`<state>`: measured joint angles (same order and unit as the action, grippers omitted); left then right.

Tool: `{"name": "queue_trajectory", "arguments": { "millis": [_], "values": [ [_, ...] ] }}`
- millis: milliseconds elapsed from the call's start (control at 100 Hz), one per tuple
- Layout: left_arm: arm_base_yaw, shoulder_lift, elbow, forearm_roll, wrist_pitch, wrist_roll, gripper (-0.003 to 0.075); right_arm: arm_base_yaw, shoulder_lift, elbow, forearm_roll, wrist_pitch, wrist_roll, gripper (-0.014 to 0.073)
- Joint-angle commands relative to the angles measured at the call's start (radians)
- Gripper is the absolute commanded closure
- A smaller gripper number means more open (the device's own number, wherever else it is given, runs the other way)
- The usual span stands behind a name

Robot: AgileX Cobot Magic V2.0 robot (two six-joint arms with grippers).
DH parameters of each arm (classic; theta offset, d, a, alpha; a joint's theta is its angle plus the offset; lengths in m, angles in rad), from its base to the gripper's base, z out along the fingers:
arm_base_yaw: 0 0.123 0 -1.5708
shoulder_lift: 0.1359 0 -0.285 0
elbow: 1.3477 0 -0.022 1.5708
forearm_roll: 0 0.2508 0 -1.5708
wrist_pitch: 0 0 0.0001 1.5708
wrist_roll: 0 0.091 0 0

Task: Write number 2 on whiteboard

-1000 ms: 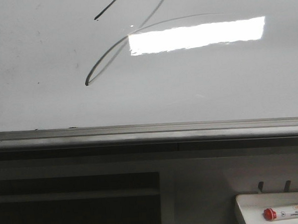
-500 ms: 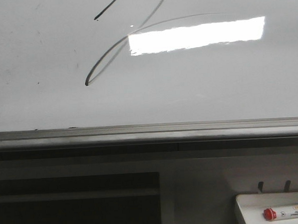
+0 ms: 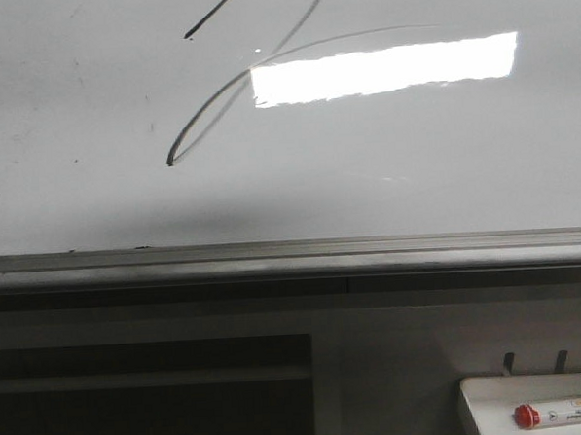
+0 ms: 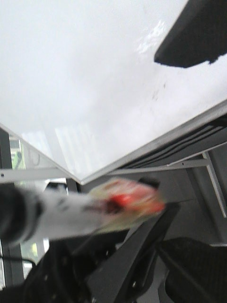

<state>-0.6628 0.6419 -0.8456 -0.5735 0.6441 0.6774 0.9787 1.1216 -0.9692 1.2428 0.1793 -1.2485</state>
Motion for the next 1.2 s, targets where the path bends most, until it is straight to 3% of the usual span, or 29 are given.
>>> {"name": "queue_trajectory", "arguments": {
  "millis": [0,100,170,230,380,540,700,860,1110,1190],
  "values": [
    [0.001,0.002,-0.023,-0.025,-0.198,-0.065,0.0741,-0.060,-0.050,0.008,0.072,-0.034,-0.005,0.0001],
    [0.022,0.023,0.008,-0.022,-0.352,-0.115,0.0741,-0.108,-0.088,0.072,0.143,-0.029,-0.005,0.0182],
    [0.053,0.067,0.027,-0.022,-0.414,-0.134,0.0741,-0.117,-0.118,0.111,0.150,-0.008,-0.005,0.0422],
    [0.092,0.119,0.032,-0.024,-0.432,-0.155,0.0741,-0.117,-0.139,0.136,0.150,0.015,-0.005,0.0678],
    [0.161,0.289,0.032,-0.095,-0.503,-0.165,0.0741,-0.117,-0.158,0.170,0.150,0.066,-0.005,0.0660],
    [0.163,0.441,0.032,-0.127,-0.644,-0.165,0.0741,-0.117,-0.158,0.170,0.165,0.105,-0.005,0.0660],
    [0.163,0.543,0.032,-0.143,-0.699,-0.165,0.0741,-0.117,-0.158,0.170,0.169,0.128,-0.005,0.0660],
    [0.163,0.603,0.032,-0.237,-0.766,-0.165,0.0741,-0.117,-0.158,0.170,0.169,0.137,-0.005,0.0660],
    [0.163,0.637,0.032,-0.254,-0.768,-0.165,0.0736,-0.117,-0.158,0.170,0.169,0.140,-0.005,0.0660],
    [0.163,0.638,0.032,-0.254,-0.767,-0.165,0.0685,-0.117,-0.158,0.170,0.169,0.140,-0.005,0.0660]
  ]
}}
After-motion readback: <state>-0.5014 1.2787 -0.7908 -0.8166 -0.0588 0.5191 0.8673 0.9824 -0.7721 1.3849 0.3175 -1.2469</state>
